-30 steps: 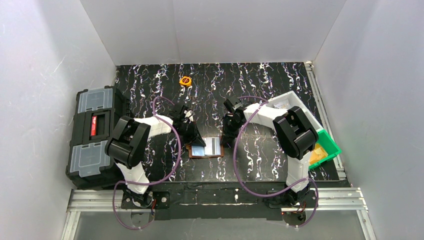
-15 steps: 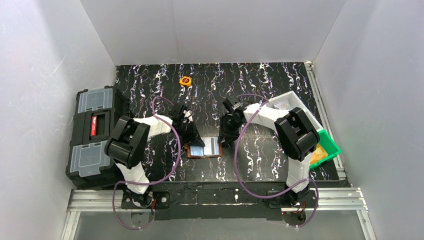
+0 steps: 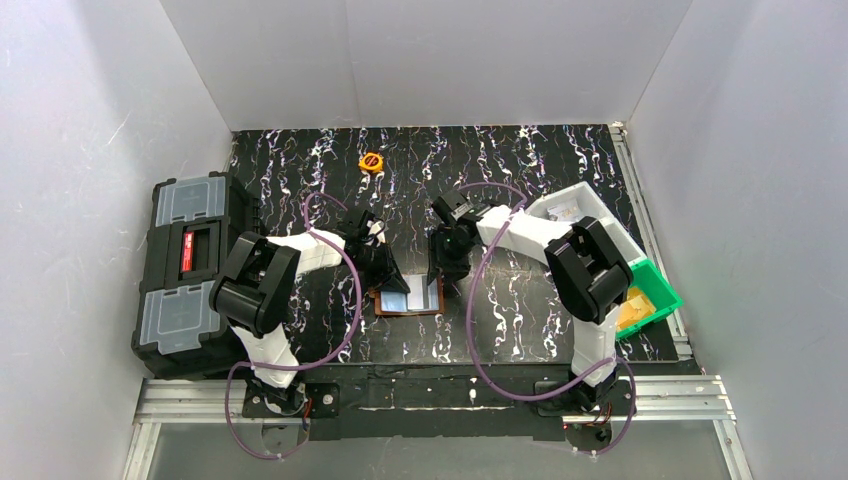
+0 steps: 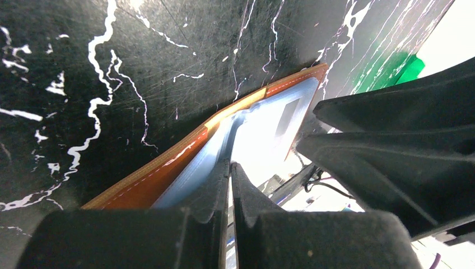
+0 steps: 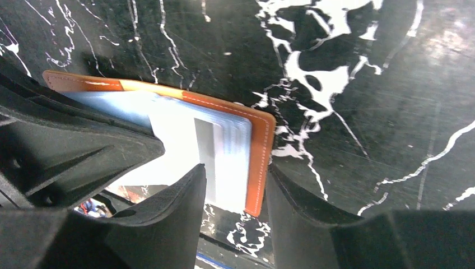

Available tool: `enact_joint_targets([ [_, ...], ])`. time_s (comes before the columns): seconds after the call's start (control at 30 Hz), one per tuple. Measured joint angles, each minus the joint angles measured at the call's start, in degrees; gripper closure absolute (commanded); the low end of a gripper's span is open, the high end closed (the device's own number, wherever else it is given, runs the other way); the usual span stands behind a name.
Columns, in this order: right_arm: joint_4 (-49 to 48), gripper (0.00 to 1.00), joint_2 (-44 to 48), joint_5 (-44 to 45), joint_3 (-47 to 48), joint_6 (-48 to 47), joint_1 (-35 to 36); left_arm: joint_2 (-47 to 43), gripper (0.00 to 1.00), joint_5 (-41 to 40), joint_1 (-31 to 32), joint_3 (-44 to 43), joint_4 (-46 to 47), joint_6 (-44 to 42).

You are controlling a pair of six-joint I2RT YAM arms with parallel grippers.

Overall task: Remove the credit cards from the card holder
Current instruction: Remove the credit card from the card holder.

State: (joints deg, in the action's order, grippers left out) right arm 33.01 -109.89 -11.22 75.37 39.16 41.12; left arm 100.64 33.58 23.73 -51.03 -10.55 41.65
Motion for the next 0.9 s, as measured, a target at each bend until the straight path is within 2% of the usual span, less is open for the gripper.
enact_joint_targets([
  [0.23, 1.7, 0.69, -3.1, 1.3, 2.8, -0.5, 2.2, 0.0, 1.0, 0.0, 0.0, 0.0, -0.2, 0.0],
  [0.63, 3.5, 0.81, -3.8, 2.5, 4.0, -0.3, 2.2, 0.0, 1.0, -0.1, 0.0, 0.0, -0.3, 0.0],
  [0.9, 3.5, 0.82, -3.8, 2.6, 4.0, -0.3, 2.1, -0.1, 1.0, -0.7, 0.0, -0.2, -0.7, -0.1],
])
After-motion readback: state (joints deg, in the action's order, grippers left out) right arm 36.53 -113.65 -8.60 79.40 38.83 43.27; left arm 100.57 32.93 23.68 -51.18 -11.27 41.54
